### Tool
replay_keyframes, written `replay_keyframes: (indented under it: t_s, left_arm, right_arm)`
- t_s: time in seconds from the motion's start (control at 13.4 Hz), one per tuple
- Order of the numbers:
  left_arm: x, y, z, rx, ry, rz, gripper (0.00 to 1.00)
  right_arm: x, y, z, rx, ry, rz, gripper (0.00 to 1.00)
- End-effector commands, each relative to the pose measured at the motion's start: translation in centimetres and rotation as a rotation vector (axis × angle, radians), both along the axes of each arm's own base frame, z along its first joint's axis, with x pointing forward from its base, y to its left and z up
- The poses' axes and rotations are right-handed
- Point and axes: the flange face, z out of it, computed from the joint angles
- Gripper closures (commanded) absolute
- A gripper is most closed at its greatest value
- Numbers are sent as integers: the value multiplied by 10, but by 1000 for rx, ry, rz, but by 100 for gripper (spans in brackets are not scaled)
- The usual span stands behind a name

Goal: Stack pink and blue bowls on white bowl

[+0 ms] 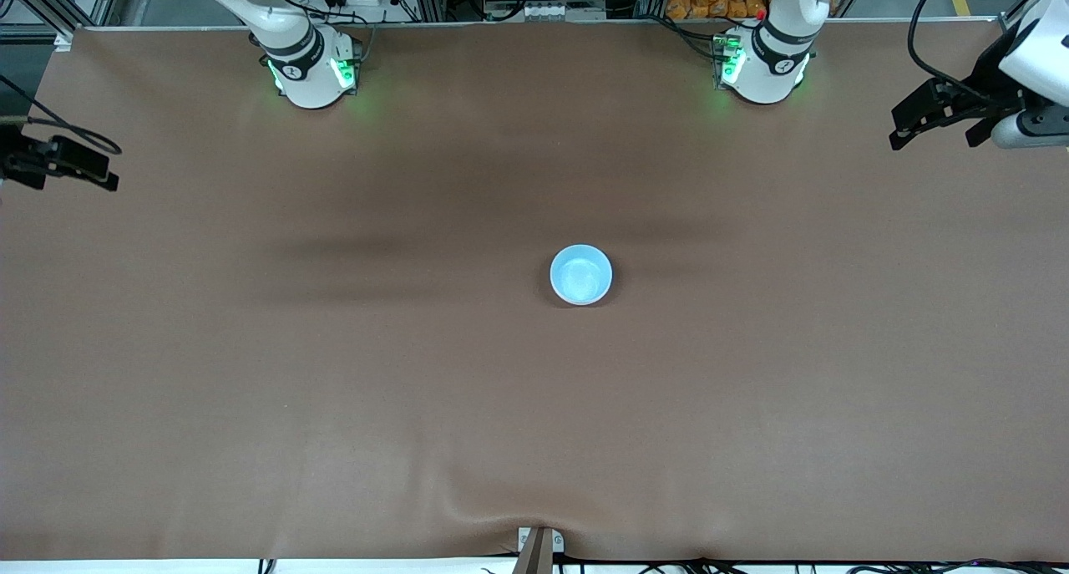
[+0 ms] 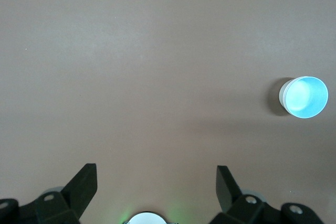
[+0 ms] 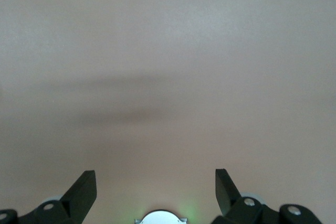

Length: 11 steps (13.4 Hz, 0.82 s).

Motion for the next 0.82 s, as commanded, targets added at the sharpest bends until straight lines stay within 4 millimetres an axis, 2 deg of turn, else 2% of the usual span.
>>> replay_keyframes:
  t_s: [0.0, 0.15, 0.74]
  left_arm:
    - [-4, 6, 2, 15, 6, 4, 0]
    - [-1, 6, 9, 19, -9, 14, 0]
    - [-1, 7, 9, 20, -11, 11, 0]
  right_arm:
    - [-8, -1, 6, -27, 17, -66, 0]
    - [-8, 1, 7, -26, 9, -86, 0]
    - [-4, 3, 9, -16, -19, -85, 0]
